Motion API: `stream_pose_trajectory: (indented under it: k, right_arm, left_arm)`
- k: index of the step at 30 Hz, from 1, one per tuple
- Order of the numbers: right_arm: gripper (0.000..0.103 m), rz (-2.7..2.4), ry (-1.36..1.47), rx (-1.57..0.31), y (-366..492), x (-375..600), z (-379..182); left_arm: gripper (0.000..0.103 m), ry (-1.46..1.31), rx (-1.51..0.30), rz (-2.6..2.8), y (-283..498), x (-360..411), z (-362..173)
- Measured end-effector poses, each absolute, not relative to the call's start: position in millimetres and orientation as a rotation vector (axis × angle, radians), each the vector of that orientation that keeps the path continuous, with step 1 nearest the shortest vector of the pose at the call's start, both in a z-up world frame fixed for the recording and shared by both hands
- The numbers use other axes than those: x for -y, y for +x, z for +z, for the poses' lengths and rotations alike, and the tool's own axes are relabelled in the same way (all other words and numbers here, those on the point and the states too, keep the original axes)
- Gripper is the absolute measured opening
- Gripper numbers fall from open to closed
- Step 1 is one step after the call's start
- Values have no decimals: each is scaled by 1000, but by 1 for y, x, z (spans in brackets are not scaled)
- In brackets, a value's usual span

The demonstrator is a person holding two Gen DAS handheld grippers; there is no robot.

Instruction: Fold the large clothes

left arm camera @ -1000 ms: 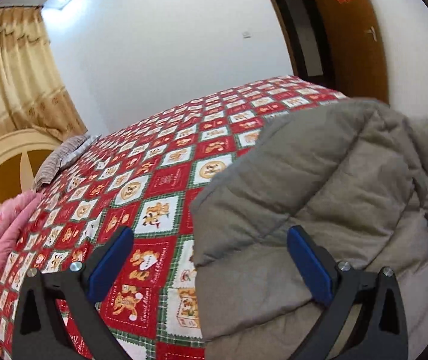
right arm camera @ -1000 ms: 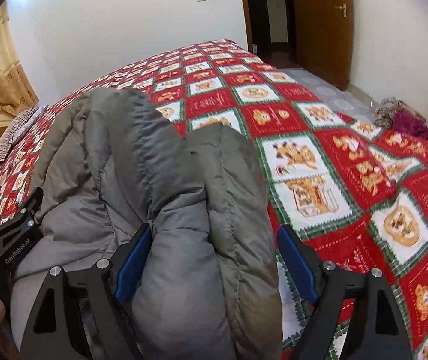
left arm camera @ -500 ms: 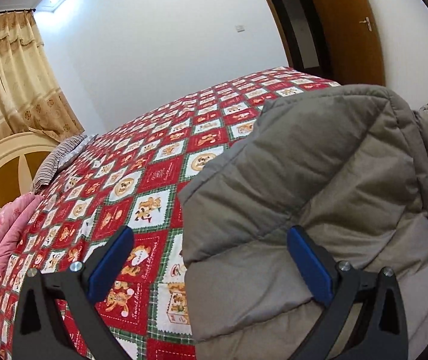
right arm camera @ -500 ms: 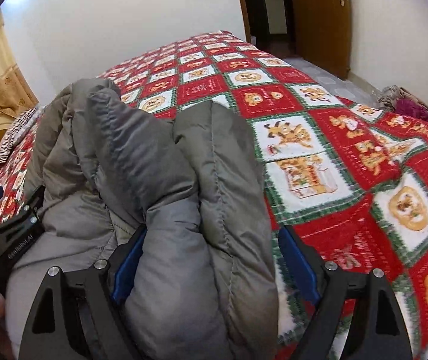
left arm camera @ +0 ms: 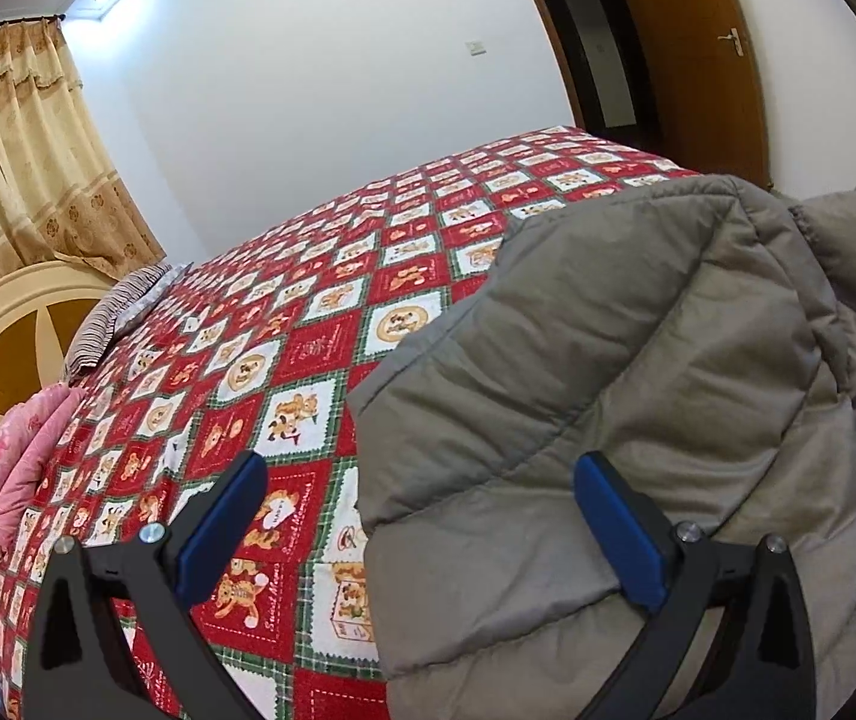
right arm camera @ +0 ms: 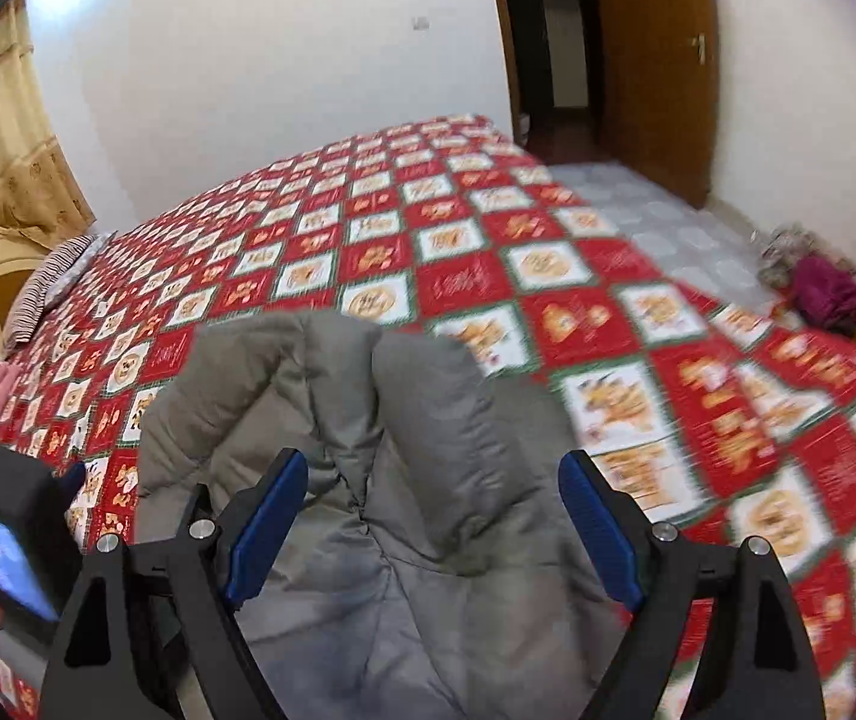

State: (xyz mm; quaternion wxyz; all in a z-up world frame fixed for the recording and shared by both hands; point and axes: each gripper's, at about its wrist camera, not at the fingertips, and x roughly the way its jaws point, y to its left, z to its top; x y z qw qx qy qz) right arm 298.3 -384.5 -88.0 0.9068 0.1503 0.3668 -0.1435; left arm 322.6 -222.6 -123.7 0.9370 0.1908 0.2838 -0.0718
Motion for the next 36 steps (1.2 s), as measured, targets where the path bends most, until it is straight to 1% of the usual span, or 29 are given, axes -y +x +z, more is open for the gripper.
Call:
stream_pose_trajectory:
  k: [5, 9, 36]
  right_arm:
    - [84, -323, 358, -786, 295, 401, -127]
    - [84, -312, 374, -763, 292, 407, -138]
    - [85, -280, 387, -765, 298, 413, -170]
  left_arm:
    - [103, 374, -589, -160, 326, 222, -126]
    - [103, 369, -606, -174, 330, 228, -134]
    - [103, 286, -673, -207, 341, 227, -160]
